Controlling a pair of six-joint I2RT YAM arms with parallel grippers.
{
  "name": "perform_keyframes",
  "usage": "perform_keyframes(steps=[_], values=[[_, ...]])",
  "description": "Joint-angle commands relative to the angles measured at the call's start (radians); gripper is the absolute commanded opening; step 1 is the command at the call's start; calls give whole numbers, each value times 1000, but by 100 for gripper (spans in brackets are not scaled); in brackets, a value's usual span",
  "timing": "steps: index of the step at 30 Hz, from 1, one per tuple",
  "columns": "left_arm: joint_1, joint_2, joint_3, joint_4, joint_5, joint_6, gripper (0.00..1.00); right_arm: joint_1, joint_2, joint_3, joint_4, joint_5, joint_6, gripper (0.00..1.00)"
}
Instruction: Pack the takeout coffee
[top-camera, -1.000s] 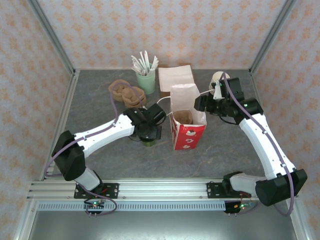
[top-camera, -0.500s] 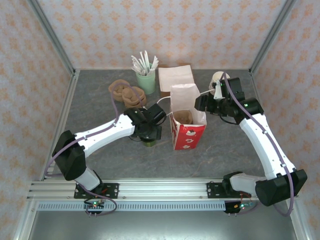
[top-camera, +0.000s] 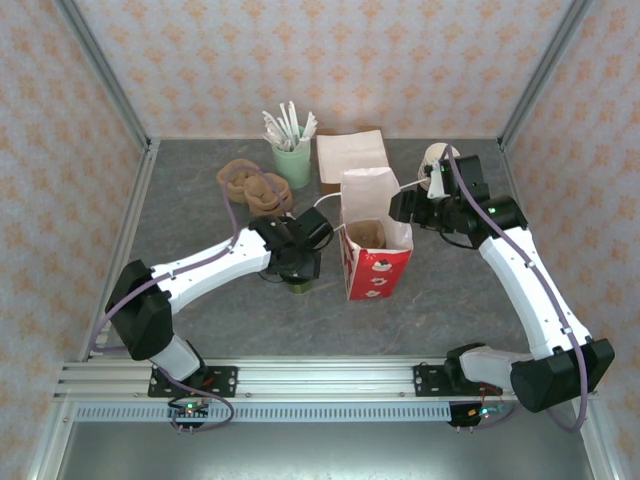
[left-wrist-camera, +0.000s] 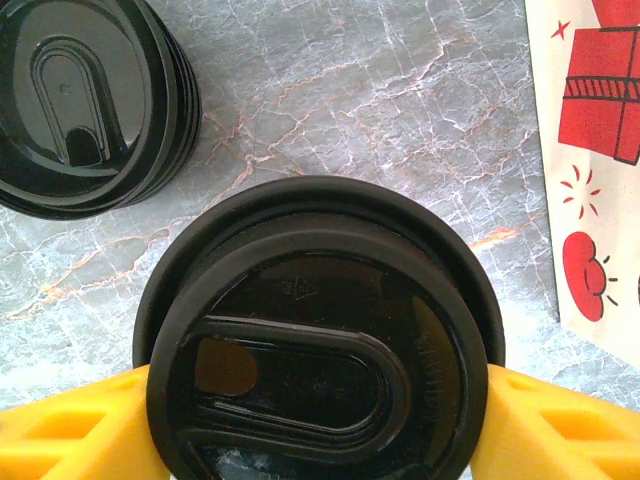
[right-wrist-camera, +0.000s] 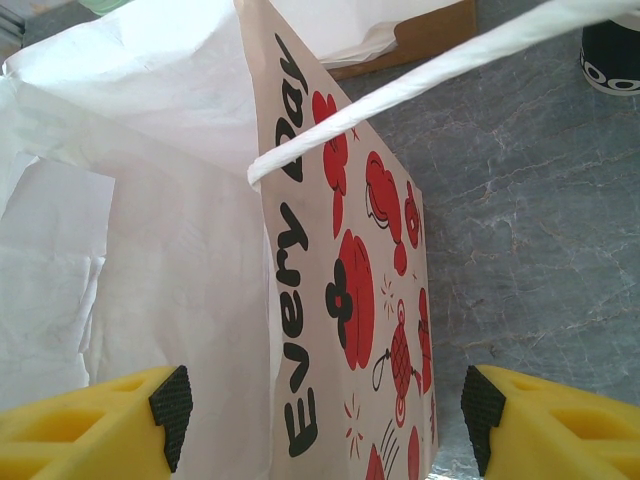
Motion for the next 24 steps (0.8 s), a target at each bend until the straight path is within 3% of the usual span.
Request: perform_keyframes(steps=[1,11,24], values=[[-5,29,-35,3,-16,-9,67,-5,-12,-11,11,-6,-14,74],[-5,-41,8,-44,-57,6,66,-5,-18,-43,34,-24,21,73],[-5,-195,121,-207,-162,11,66,-3,-12,-100,95,-69,82,60]])
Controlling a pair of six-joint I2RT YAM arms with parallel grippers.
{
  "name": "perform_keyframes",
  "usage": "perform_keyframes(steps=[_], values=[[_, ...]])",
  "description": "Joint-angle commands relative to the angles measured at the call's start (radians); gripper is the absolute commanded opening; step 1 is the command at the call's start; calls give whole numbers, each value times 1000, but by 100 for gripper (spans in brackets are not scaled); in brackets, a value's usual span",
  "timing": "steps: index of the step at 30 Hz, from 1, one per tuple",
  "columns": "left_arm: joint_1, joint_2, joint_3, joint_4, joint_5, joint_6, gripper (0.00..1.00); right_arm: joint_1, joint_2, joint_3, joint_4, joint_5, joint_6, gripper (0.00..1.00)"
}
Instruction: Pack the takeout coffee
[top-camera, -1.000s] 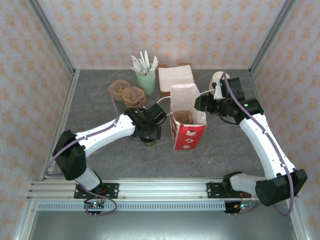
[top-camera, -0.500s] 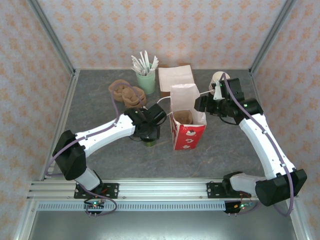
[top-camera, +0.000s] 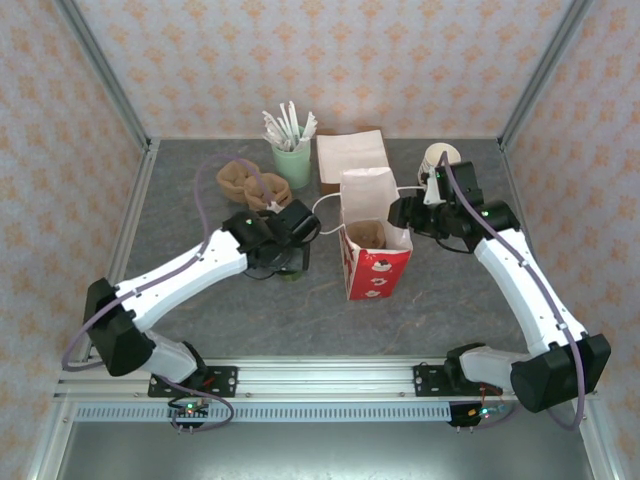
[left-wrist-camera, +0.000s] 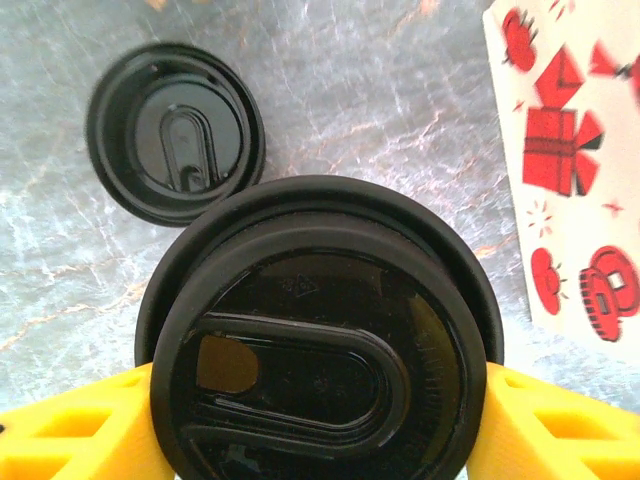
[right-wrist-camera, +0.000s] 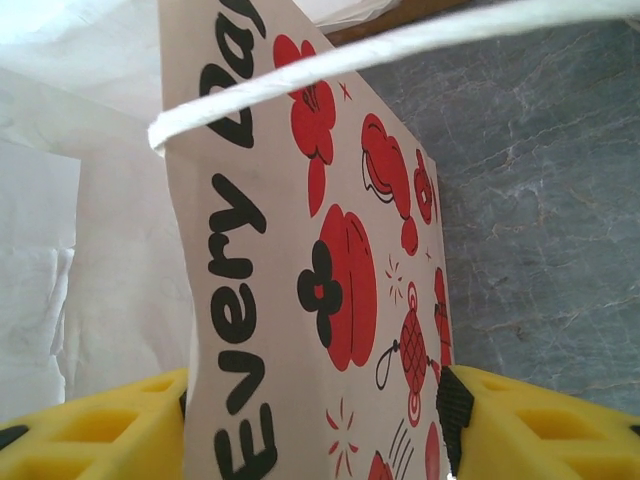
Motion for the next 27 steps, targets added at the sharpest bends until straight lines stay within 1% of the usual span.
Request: perform_keyframes(steps=[1,5,9,13,16,19,22,27], values=[[-4,-58,58,-96,-87,9,66,-3,-11,-18,47,-27,29,58],[-4,-108,117,-150,-125,15,66,10,-14,-37,89,-37,71,47],[-4,-149,187,-200,-154,28,66,49,-19,-65,165,-38,142,37],[-4,-175,253,-236,-184,51,66,118,-6,-64,233,-9,202,30],[-4,-183,305,-261,-202,71,66,166,14,-36,244,64,238,23],[-5,-190,347,-267,-203,88,67,182,18,-41,290,90,288,18],[-4,-189,385,-267,-191,105,67,202,22,-39,314,121,311,16],[-5,-164,453,-282,-147,121,67,243,57,-12,334,113,326,17]])
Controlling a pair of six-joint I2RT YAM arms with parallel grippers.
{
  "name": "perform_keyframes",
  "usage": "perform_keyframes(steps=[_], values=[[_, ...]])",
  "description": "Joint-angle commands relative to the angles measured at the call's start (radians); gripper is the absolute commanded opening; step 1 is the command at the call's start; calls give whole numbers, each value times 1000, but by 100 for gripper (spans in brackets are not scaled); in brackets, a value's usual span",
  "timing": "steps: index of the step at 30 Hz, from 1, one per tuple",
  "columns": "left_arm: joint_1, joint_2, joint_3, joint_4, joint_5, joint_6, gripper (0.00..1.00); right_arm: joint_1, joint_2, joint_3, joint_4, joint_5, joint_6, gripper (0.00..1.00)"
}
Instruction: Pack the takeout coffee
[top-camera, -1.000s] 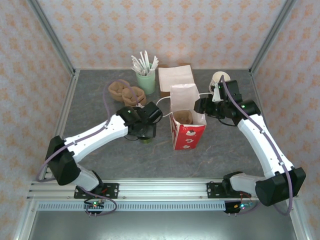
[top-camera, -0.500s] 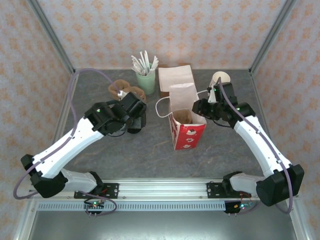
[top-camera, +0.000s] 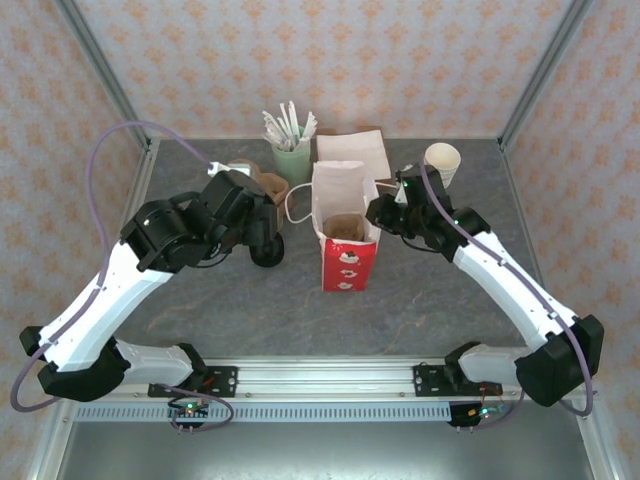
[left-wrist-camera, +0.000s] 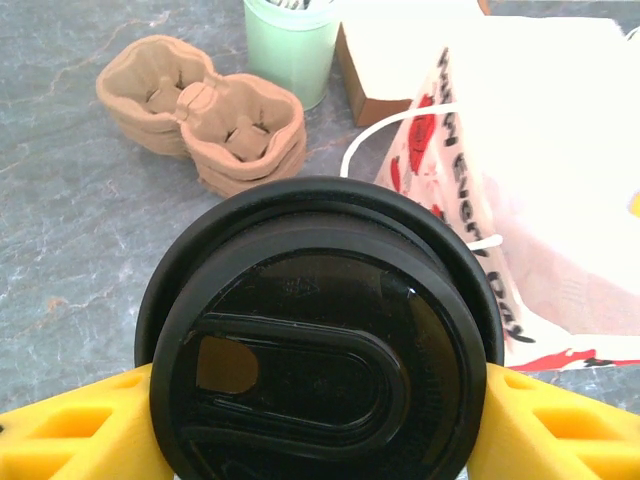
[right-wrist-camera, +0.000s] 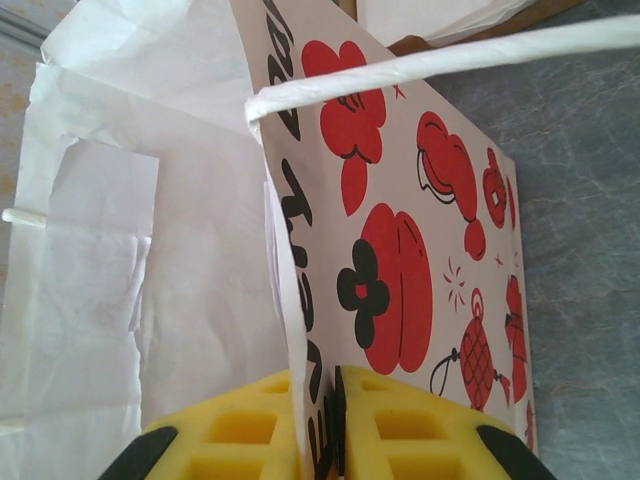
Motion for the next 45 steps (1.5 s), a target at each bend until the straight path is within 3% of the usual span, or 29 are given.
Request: perform_keyframes(steps=[1,12,20,22,25,30,35,40,45], values=[[-4,20,69,-51,9,29,67,34,23,50,64,33,33,17],[-9,117,231,-25,115,81,67,110,70,58,142,-1,119,19],[-9,215,315,-13,110,102,67,137,49,5,192,-11,179,23],[-8,235,308,4,107,102,67,138,36,-12,198,-16,180,31],[3,268,297,29,114,96,67,138,21,-24,188,-21,163,51],[13,334,297,56,104,96,67,135,-22,-1,96,18,75,66],[33,403,323,76,125,93,67,49,-40,61,19,-9,14,68],[51,463,347,79,120,81,67,-122,-22,118,28,-186,-26,67],[56,505,396,77,144,17,66,-144,114,326,-52,-354,-111,68]])
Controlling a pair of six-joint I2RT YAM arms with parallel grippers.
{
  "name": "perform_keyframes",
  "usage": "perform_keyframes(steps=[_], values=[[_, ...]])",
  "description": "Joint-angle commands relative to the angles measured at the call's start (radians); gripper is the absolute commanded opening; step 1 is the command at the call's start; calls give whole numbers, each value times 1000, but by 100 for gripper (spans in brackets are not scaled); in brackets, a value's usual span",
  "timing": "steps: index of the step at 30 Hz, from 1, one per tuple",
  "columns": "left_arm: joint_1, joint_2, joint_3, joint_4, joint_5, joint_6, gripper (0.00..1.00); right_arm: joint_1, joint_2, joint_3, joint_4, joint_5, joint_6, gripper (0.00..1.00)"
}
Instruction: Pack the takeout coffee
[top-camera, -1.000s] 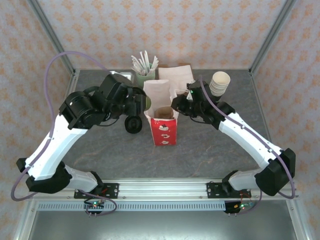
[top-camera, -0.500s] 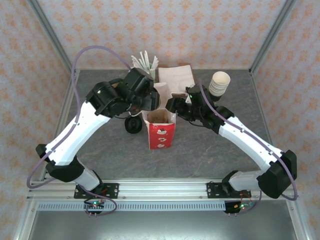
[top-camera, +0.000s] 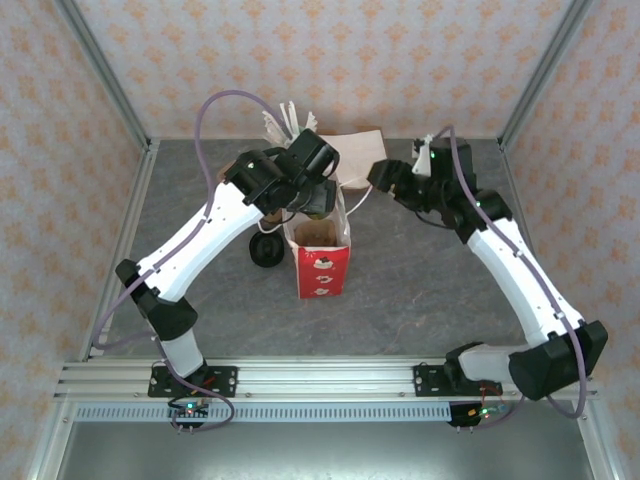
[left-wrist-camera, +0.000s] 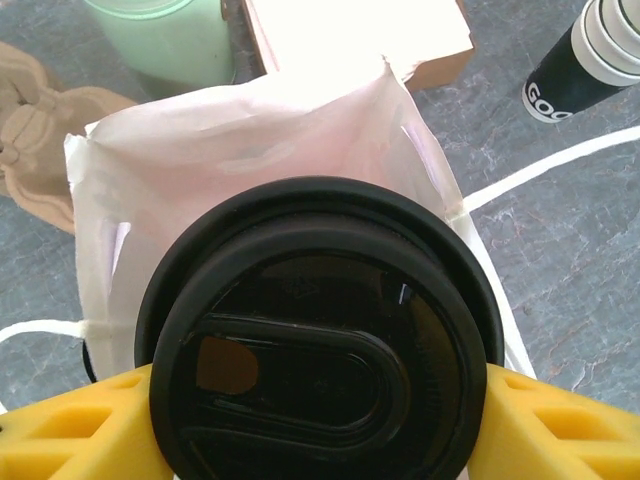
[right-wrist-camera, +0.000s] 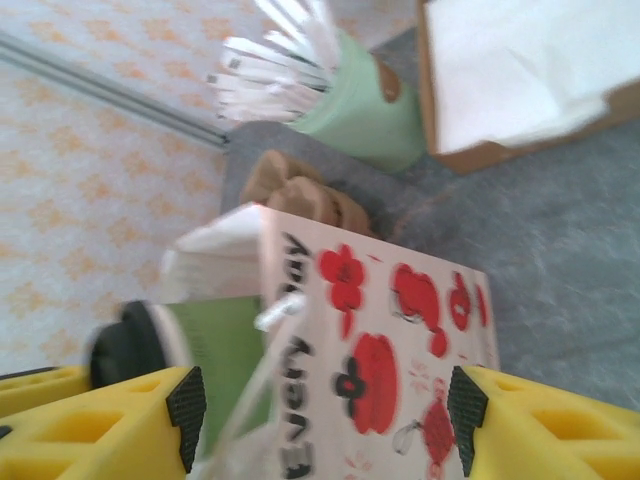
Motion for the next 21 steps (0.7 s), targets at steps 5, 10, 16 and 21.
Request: perform_keyframes(steps=[5,10,16,21], values=[[5,48,139,-22,4,-73,65,1,194,258,-138,-235,-85,67],[12,62,144,-40,-30,-76,65,-5,287,398,-265,-183,-93,66],[21,86,151,-65,1,-100,65,-9,395,544,-377,-186,-125,67],[42,97,119,-64,28,-110,64,-9,412,519,-342,-228,-130,67]])
